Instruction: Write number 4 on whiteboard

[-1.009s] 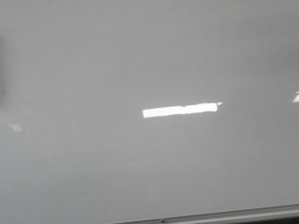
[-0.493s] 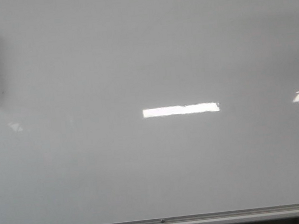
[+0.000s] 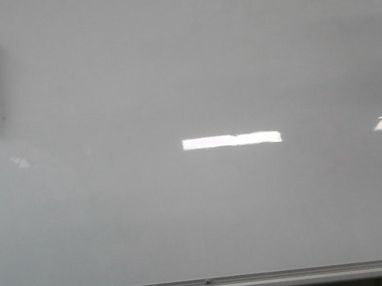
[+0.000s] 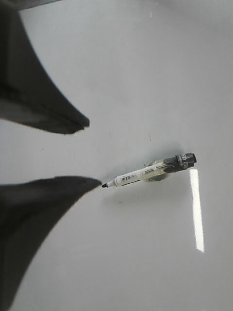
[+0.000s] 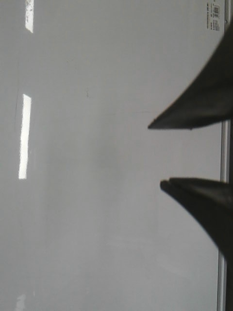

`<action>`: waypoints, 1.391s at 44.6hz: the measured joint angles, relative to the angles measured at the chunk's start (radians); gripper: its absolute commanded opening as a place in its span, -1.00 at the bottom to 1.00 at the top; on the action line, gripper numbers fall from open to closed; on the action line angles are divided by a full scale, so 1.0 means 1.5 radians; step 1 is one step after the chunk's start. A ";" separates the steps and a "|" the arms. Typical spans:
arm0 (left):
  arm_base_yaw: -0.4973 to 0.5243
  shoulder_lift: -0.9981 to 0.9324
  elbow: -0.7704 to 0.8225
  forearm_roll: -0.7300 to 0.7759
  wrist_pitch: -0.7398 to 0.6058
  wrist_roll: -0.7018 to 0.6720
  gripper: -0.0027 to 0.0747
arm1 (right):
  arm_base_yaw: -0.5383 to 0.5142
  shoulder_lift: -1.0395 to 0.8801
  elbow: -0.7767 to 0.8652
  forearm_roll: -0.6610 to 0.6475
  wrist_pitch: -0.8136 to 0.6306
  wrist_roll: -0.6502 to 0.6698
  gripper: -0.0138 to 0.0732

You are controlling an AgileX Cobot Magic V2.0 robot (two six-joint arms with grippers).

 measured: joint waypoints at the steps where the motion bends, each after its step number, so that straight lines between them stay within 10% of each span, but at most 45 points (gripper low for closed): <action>1: 0.000 0.004 0.000 0.000 0.000 0.000 0.30 | 0.000 0.000 0.000 0.000 0.000 0.000 0.54; 62: -0.009 0.501 -0.191 -0.088 -0.054 0.000 0.34 | 0.000 0.000 0.000 0.000 0.002 0.000 0.54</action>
